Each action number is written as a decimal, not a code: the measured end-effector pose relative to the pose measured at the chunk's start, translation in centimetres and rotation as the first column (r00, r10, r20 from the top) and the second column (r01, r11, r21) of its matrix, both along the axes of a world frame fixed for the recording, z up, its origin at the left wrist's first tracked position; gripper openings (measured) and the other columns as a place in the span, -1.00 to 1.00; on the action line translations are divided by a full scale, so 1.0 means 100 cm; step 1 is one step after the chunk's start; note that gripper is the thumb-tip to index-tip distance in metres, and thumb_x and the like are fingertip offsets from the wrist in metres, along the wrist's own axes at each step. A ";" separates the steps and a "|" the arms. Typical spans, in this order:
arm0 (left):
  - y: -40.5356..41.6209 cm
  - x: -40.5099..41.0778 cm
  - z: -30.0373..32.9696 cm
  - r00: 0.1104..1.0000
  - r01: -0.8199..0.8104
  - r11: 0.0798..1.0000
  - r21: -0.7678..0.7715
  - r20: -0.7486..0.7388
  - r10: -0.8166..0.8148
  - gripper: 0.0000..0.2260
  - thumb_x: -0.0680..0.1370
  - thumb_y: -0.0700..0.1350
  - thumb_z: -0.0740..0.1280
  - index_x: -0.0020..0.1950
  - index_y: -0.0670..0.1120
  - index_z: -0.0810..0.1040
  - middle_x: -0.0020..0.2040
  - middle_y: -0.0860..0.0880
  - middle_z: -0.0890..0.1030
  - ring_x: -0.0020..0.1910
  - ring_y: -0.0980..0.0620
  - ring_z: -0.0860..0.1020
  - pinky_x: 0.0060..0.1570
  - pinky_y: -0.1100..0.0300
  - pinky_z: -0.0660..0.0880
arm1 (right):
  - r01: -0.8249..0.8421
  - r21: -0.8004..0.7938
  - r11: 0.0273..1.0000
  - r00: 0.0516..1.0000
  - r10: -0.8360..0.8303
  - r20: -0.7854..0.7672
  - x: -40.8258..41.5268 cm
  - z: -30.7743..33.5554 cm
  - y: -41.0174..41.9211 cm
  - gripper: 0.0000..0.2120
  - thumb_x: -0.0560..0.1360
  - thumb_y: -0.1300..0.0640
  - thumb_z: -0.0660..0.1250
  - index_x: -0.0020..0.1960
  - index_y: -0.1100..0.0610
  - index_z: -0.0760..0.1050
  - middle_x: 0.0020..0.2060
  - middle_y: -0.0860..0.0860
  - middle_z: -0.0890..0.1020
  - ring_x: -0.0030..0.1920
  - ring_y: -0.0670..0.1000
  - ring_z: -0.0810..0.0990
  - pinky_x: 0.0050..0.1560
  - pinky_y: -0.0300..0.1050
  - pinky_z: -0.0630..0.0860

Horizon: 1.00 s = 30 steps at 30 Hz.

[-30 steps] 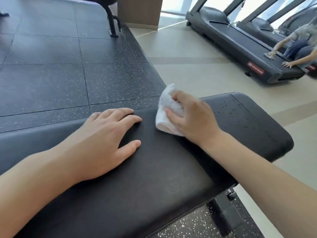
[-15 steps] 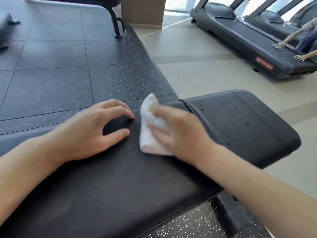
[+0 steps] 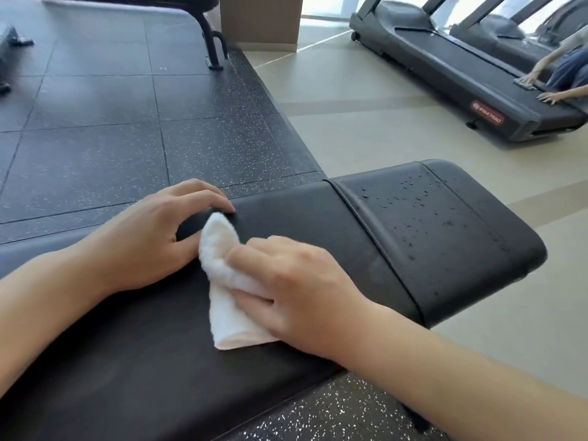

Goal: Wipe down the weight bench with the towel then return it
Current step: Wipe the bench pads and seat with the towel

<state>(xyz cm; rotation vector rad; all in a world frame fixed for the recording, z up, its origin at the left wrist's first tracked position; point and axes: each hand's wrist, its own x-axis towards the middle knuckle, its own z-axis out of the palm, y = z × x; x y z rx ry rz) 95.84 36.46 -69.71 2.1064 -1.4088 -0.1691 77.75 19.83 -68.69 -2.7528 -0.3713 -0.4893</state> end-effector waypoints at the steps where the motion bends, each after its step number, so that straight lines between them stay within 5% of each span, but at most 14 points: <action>1: 0.000 0.000 0.000 1.000 -0.005 1.000 0.003 0.010 0.005 -0.69 0.58 0.11 0.23 0.31 0.20 0.56 0.33 0.29 0.50 0.34 0.18 0.51 0.34 0.02 0.47 | 0.001 0.029 1.000 1.000 -0.001 -0.023 0.000 0.001 -0.008 -0.81 0.53 0.05 0.40 0.10 0.03 0.47 -0.18 -0.04 0.53 -0.17 0.12 0.52 -0.22 0.09 0.52; 4: -0.001 -0.004 -0.001 0.998 -0.009 1.000 0.015 0.062 0.009 -0.68 0.59 0.15 0.23 0.33 0.22 0.54 0.35 0.32 0.46 0.39 0.20 0.44 0.42 0.03 0.40 | 0.245 0.066 0.967 0.968 -0.247 0.033 0.002 0.003 -0.068 -0.81 0.54 0.03 0.40 0.12 -0.05 0.46 -0.23 -0.15 0.50 -0.20 -0.03 0.50 -0.14 0.04 0.54; 7: -0.005 -0.013 -0.002 0.995 0.026 0.999 0.020 0.093 -0.027 -0.66 0.60 0.16 0.23 0.36 0.21 0.53 0.37 0.32 0.45 0.44 0.17 0.41 0.44 0.07 0.36 | 0.416 0.082 0.906 0.904 -0.421 0.075 -0.001 0.006 -0.096 -0.74 0.52 0.07 0.41 0.19 -0.01 0.49 -0.26 -0.17 0.47 -0.22 0.03 0.52 -0.21 -0.08 0.44; 9: -0.007 -0.016 -0.003 0.993 0.049 0.998 0.032 0.106 -0.052 -0.64 0.59 0.19 0.21 0.37 0.20 0.53 0.38 0.31 0.45 0.44 0.17 0.41 0.44 0.09 0.36 | 0.310 0.041 0.950 0.943 -0.313 0.117 -0.007 0.005 -0.063 -0.69 0.49 0.09 0.42 0.20 0.02 0.46 -0.27 -0.14 0.47 -0.25 0.02 0.47 -0.25 -0.10 0.33; 13: -0.004 -0.014 -0.004 0.994 0.022 1.000 0.016 0.106 -0.023 -0.67 0.60 0.14 0.25 0.35 0.18 0.56 0.38 0.31 0.47 0.41 0.19 0.44 0.42 0.16 0.35 | 0.004 0.063 0.998 1.000 -0.005 0.005 -0.018 -0.003 -0.016 -0.73 0.52 0.08 0.40 0.15 -0.04 0.38 -0.19 -0.05 0.54 -0.17 0.10 0.53 -0.21 0.00 0.46; 16: -0.005 -0.015 -0.003 0.993 0.005 1.000 0.030 0.116 -0.008 -0.66 0.58 0.15 0.23 0.32 0.17 0.57 0.36 0.31 0.48 0.41 0.19 0.44 0.42 0.15 0.34 | 0.244 0.061 0.968 0.962 -0.249 0.112 -0.009 -0.001 -0.069 -0.76 0.51 0.09 0.42 0.11 -0.01 0.43 -0.26 -0.16 0.45 -0.26 -0.04 0.48 -0.23 -0.15 0.36; 19: -0.007 -0.019 -0.001 0.993 -0.013 1.000 0.022 0.117 0.010 -0.71 0.59 0.10 0.26 0.28 0.16 0.59 0.32 0.28 0.50 0.37 0.17 0.46 0.40 0.12 0.37 | 0.450 0.085 0.889 0.886 -0.456 0.081 -0.013 0.002 -0.095 -0.66 0.53 0.08 0.40 0.29 0.00 0.48 -0.26 -0.13 0.50 -0.20 0.04 0.56 -0.22 -0.12 0.39; 25: -0.012 -0.028 0.007 0.983 -0.079 0.995 0.054 0.171 0.069 -0.72 0.56 0.09 0.23 0.23 0.17 0.60 0.19 0.23 0.56 0.23 0.10 0.51 0.28 0.08 0.45 | 0.078 0.085 0.993 0.996 -0.074 -0.045 -0.041 -0.005 -0.025 -0.70 0.55 0.07 0.36 0.26 0.04 0.47 -0.18 -0.06 0.54 -0.15 0.10 0.52 -0.18 0.06 0.48; 30: -0.053 -0.038 0.024 0.982 -0.046 0.996 0.071 0.188 0.032 -0.78 0.55 -0.03 0.27 0.12 0.12 0.65 0.12 0.16 0.57 0.14 0.04 0.55 0.22 0.02 0.49 | 0.229 0.148 0.962 0.973 -0.230 -0.010 -0.071 0.018 -0.077 -0.82 0.57 0.08 0.40 0.08 -0.04 0.40 -0.24 -0.16 0.44 -0.23 -0.09 0.36 -0.22 -0.11 0.31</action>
